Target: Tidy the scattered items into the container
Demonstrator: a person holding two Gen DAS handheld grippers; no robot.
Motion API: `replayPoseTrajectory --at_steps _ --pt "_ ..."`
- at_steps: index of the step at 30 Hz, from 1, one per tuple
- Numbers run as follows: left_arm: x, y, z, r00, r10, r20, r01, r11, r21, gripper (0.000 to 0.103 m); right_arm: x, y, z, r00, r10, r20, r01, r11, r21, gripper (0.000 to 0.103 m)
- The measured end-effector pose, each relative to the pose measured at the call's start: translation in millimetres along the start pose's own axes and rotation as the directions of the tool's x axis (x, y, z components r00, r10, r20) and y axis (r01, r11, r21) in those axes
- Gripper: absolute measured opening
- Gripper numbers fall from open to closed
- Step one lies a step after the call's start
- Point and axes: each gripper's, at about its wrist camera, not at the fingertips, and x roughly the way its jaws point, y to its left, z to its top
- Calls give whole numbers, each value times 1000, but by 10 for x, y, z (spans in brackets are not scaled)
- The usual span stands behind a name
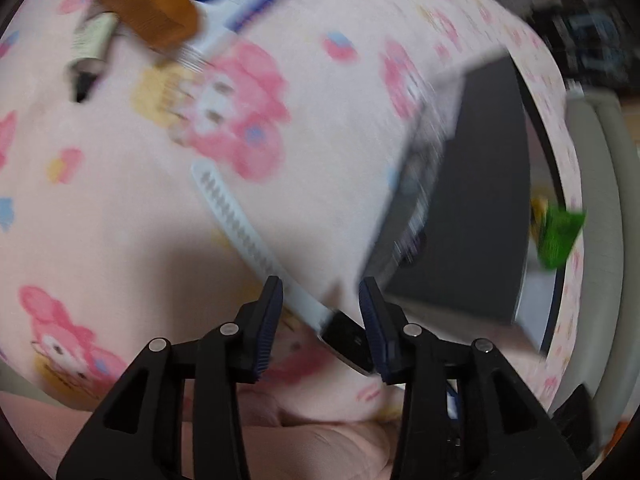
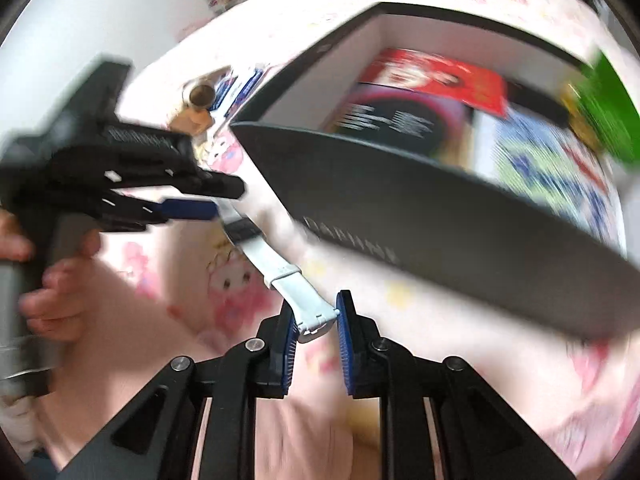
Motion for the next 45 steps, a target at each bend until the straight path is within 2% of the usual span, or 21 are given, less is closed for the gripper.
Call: replayPoseTrajectory --at_steps 3,6,7,10,13,19,21,23,26,30,32,34,35,36,39,41,43,44,45 --pt "49 -156 -71 1000 4 -14 -3 997 71 40 -130 -300 -174 999 34 -30 -30 994 108 16" --pt "19 -162 -101 1000 -19 -18 20 997 75 41 -398 -860 -352 996 82 -29 -72 969 237 16" --pt "22 -135 -118 999 -33 -27 34 998 61 42 -381 -905 -352 995 94 -23 -84 961 263 16" --pt "50 -59 -172 998 -53 -45 54 998 17 48 -266 -869 -305 998 54 -35 -42 957 287 16" --pt "94 -93 -214 997 -41 -72 44 998 41 48 -273 -862 -287 999 1 -51 14 954 300 16" --pt "218 -220 -329 988 -50 -143 64 993 95 47 -421 -1008 -289 993 -116 2 108 935 338 16" --pt "222 -238 -355 989 -46 -138 60 993 101 47 -401 -971 -291 994 -107 -11 105 943 314 16" --pt "197 -254 -355 992 -34 -117 47 993 110 47 -329 -836 -280 996 -74 -42 82 968 237 16" --pt "191 -243 -353 992 -42 -123 54 994 99 47 -189 -599 -222 994 -85 -75 94 988 126 18" --pt "183 -207 -340 989 -63 -136 74 994 76 48 34 -438 -213 974 -208 -89 210 978 16 23" --pt "188 -206 -331 988 -63 -140 74 995 73 48 63 -398 -219 973 -209 -99 209 978 -12 30" --pt "197 -226 -329 988 -55 -144 67 994 81 48 79 -367 -220 973 -205 -105 203 979 -33 49" --pt "198 -236 -331 988 -51 -144 64 994 85 48 99 -356 -220 972 -206 -112 202 978 -44 53" --pt "193 -243 -334 988 -49 -144 62 994 87 48 139 -360 -220 969 -213 -126 209 977 -49 57" --pt "179 -244 -339 989 -48 -141 60 995 85 48 237 -412 -210 961 -231 -152 228 973 -37 56" --pt "175 -244 -346 989 -43 -143 56 995 86 48 274 -458 -197 961 -229 -157 229 973 -16 53" --pt "173 -246 -354 989 -37 -142 50 994 92 48 223 -529 -186 967 -211 -140 216 976 24 25" --pt "180 -235 -355 989 -34 -141 48 994 98 48 173 -578 -181 973 -191 -127 199 979 54 22" --pt "186 -234 -357 989 -32 -143 47 994 103 48 122 -642 -178 981 -154 -115 165 982 93 12"
